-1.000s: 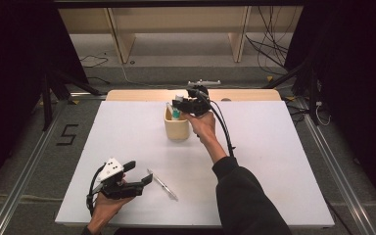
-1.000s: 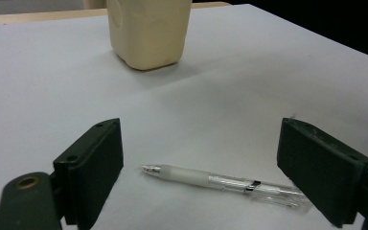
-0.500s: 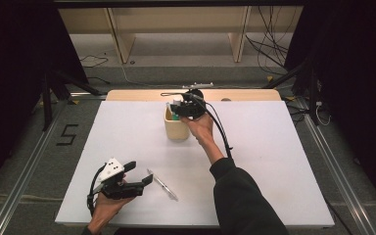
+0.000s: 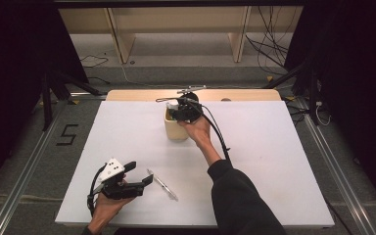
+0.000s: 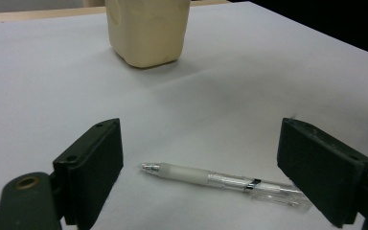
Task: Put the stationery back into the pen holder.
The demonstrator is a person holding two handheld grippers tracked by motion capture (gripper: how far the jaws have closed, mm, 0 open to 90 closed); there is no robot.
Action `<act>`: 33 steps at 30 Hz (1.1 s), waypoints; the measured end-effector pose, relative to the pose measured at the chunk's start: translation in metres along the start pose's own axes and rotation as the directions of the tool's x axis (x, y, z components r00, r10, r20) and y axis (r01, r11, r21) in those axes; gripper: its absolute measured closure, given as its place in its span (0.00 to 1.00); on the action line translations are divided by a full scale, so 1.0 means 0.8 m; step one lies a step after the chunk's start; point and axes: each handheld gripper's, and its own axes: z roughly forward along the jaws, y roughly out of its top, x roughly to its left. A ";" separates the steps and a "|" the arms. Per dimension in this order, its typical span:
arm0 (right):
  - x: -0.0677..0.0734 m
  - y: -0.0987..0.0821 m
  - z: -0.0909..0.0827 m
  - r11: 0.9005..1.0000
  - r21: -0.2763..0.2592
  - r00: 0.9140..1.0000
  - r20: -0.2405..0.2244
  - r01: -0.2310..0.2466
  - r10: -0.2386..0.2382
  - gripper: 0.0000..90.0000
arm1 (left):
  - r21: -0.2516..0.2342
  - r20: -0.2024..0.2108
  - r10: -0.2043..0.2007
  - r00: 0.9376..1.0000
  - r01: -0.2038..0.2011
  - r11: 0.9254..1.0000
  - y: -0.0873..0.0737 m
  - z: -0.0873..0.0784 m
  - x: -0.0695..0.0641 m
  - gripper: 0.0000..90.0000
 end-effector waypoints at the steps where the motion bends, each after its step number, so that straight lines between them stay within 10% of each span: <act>1: 0.000 0.000 0.000 1.000 0.001 1.000 0.000 0.002 -0.002 0.73 | 0.000 0.000 0.000 1.000 0.000 1.000 0.000 0.000 0.000 0.18; 18: 0.000 -0.003 0.005 0.999 0.037 0.999 0.031 0.027 -0.029 0.71 | -0.002 -0.004 -0.002 1.000 0.002 1.000 0.000 0.000 0.000 0.18; 33: -0.001 0.000 -0.035 0.999 -0.021 0.998 -0.055 0.034 -0.035 0.39 | -0.005 -0.013 -0.006 1.000 0.006 1.000 0.000 -0.001 0.002 0.18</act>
